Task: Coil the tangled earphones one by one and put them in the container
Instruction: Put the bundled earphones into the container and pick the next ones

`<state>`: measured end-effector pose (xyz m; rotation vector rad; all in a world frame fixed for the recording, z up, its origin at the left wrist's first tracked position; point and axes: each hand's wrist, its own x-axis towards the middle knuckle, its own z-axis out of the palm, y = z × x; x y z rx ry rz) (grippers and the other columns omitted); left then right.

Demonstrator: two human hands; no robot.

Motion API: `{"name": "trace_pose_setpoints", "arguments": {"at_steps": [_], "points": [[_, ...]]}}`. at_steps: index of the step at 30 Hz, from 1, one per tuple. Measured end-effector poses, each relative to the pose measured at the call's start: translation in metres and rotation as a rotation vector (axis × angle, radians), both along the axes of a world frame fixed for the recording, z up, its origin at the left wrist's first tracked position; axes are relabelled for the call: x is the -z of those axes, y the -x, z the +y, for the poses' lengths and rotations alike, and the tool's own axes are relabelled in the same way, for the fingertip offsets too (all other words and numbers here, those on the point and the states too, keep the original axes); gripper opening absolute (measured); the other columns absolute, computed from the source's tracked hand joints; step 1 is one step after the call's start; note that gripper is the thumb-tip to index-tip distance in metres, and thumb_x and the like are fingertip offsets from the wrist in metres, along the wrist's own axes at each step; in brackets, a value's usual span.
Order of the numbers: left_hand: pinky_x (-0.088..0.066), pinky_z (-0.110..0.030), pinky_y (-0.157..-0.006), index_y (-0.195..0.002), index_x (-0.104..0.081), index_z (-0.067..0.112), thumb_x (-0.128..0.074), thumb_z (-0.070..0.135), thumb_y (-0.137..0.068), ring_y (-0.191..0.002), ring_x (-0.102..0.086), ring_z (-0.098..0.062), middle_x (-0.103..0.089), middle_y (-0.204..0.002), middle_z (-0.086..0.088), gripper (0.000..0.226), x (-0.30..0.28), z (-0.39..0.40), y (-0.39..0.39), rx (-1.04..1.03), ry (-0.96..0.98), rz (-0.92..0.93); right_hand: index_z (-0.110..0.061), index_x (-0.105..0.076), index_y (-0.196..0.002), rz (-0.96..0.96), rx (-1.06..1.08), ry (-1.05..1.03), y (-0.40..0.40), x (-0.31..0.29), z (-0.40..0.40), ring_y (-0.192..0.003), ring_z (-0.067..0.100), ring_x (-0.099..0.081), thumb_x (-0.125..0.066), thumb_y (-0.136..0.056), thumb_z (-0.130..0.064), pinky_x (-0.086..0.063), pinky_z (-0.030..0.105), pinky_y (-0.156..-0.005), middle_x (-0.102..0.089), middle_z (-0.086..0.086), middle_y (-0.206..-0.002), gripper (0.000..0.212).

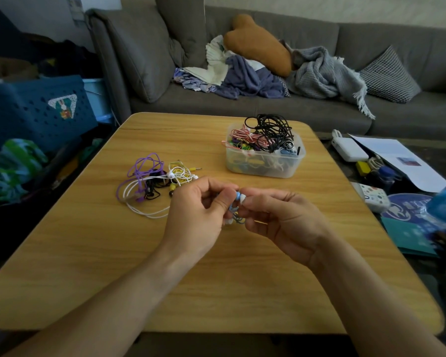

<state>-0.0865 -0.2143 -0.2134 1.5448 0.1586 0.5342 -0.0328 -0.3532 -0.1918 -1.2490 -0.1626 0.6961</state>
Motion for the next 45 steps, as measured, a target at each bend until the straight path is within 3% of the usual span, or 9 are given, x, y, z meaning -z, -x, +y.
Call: {"name": "trace_pose_setpoints", "arguments": {"at_steps": [7,11,14,20,26,29,34,41,45], "points": [[-0.044,-0.019,-0.047,-0.078,-0.069,0.019,-0.061,0.001,-0.091,-0.049,-0.057,-0.010,-0.068,-0.064,0.000,0.024,-0.001,0.006,0.002,0.047,-0.066,0.055,-0.004,-0.078,-0.077,-0.062,-0.004,0.047,0.001,0.000,-0.002,-0.066,0.015,-0.067,-0.072,-0.064,-0.003,-0.053,0.021,-0.057,-0.072,0.011,-0.074,0.015],[-0.048,-0.020,-0.052,-0.093,-0.073,0.010,-0.062,0.004,-0.092,-0.050,-0.059,-0.011,-0.069,-0.065,-0.010,0.013,-0.003,0.010,0.005,0.095,-0.170,0.021,-0.006,-0.078,-0.074,-0.106,0.044,0.043,0.003,0.000,0.000,-0.065,0.014,-0.067,-0.074,-0.064,-0.004,-0.052,0.021,-0.057,-0.072,0.009,-0.073,0.011],[-0.056,-0.027,-0.060,-0.100,-0.073,0.007,-0.069,0.012,-0.084,-0.057,-0.065,-0.019,-0.071,-0.069,-0.005,0.017,-0.003,0.011,0.007,0.126,-0.163,-0.008,-0.008,-0.078,-0.073,-0.159,0.103,0.051,0.003,0.000,-0.001,-0.067,0.014,-0.067,-0.073,-0.074,0.001,-0.051,0.021,-0.056,-0.073,0.008,-0.072,0.011],[-0.054,-0.025,-0.057,-0.086,-0.072,0.011,-0.071,0.021,-0.070,-0.056,-0.063,-0.020,-0.071,-0.067,-0.003,0.020,-0.001,0.015,0.004,0.170,-0.034,-0.001,-0.005,-0.077,-0.085,-0.337,0.133,0.080,0.009,0.000,0.001,-0.076,0.017,-0.071,-0.079,-0.072,-0.007,-0.056,0.024,-0.066,-0.077,0.012,-0.086,0.013],[-0.052,-0.023,-0.055,-0.076,-0.068,0.004,-0.065,0.016,-0.072,-0.055,-0.061,-0.016,-0.067,-0.064,-0.006,0.013,0.001,0.017,0.007,0.309,0.126,0.063,0.004,-0.075,-0.092,-0.434,0.071,0.107,0.012,-0.006,-0.005,-0.086,0.028,-0.073,-0.076,-0.076,-0.009,-0.062,0.042,-0.076,-0.076,0.016,-0.090,0.021],[-0.053,-0.026,-0.056,-0.077,-0.070,0.005,-0.066,0.018,-0.072,-0.056,-0.060,-0.019,-0.067,-0.064,-0.008,0.014,0.003,0.018,0.006,0.273,0.110,0.039,0.004,-0.074,-0.093,-0.482,0.073,0.131,0.012,-0.005,-0.004,-0.089,0.032,-0.073,-0.074,-0.082,-0.003,-0.061,0.047,-0.080,-0.076,0.015,-0.091,0.013],[-0.052,-0.028,-0.054,-0.082,-0.072,0.005,-0.067,0.017,-0.075,-0.052,-0.058,-0.021,-0.066,-0.061,-0.013,0.015,0.005,0.015,0.003,0.182,0.002,-0.044,-0.001,-0.076,-0.088,-0.568,0.134,0.194,0.010,-0.004,0.000,-0.084,0.027,-0.074,-0.072,-0.085,-0.004,-0.062,0.040,-0.077,-0.077,0.009,-0.087,0.005],[-0.053,-0.037,-0.052,-0.087,-0.074,0.006,-0.068,0.002,-0.085,-0.054,-0.060,-0.019,-0.068,-0.063,-0.009,0.007,0.003,0.013,0.005,0.076,-0.163,-0.144,-0.002,-0.075,-0.078,-0.415,0.213,0.073,0.012,0.001,0.010,-0.077,0.028,-0.073,-0.069,-0.085,0.001,-0.062,0.039,-0.076,-0.075,0.012,-0.081,0.010],[-0.053,-0.022,-0.058,-0.086,-0.074,0.016,-0.069,0.003,-0.085,-0.062,-0.066,-0.005,-0.072,-0.072,0.008,0.014,0.002,0.013,0.007,0.056,-0.217,-0.177,-0.003,-0.076,-0.071,-0.192,0.207,-0.055,0.014,0.002,0.016,-0.068,0.018,-0.069,-0.066,-0.085,0.002,-0.061,0.036,-0.080,-0.071,0.014,-0.074,0.018]]}}
